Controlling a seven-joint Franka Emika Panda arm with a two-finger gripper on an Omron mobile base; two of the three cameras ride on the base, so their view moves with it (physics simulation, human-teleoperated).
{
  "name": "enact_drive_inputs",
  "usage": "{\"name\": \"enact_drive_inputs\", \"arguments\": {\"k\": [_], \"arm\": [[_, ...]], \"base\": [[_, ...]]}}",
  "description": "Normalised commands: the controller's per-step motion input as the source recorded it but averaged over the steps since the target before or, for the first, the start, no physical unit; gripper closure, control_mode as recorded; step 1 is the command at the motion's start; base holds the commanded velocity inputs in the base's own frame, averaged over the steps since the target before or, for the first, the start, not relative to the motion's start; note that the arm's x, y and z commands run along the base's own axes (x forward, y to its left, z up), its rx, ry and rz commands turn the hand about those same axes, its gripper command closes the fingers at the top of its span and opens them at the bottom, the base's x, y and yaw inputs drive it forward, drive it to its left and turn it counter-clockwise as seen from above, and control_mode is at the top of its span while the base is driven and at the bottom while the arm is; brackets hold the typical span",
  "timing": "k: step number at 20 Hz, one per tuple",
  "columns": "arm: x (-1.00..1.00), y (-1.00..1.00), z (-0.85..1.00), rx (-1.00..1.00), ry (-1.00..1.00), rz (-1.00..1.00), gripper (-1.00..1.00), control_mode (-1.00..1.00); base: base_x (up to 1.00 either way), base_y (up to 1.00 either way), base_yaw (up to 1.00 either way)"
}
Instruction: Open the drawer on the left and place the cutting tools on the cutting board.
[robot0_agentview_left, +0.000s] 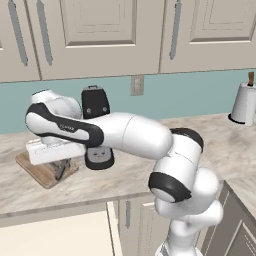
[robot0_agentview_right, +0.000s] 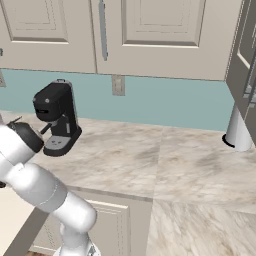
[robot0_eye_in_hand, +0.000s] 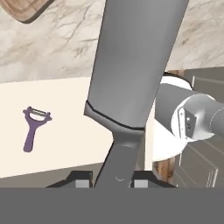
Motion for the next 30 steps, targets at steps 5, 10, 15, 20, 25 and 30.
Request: {"name": "enact_drive_inputs", "arguments": {"k": [5, 10, 15, 20, 25, 30], "arm": [[0.35, 0.0, -0.33, -0.06, 0.0, 0.22, 1.0, -1.0], [0.4, 0.0, -0.34, -0.01, 0.0, 0.24, 1.0, -1.0], [0.52, 0.0, -0.11, 0.0, 0.0, 0.2, 1.0, -1.0], [0.44, 0.0, -0.09, 0.0, 0.0, 0.16, 1.0, -1.0], [0.29, 0.0, -0.32, 0.0, 0.0, 0.16, 1.0, -1.0], [0.16, 0.0, -0.48, 0.0, 0.0, 0.16, 1.0, -1.0]], "base": [[0.0, 0.0, 0.0], [0.0, 0.0, 0.0], [0.0, 0.0, 0.0], [0.0, 0.0, 0.0], [0.0, 0.0, 0.0], [0.0, 0.0, 0.0]]}}
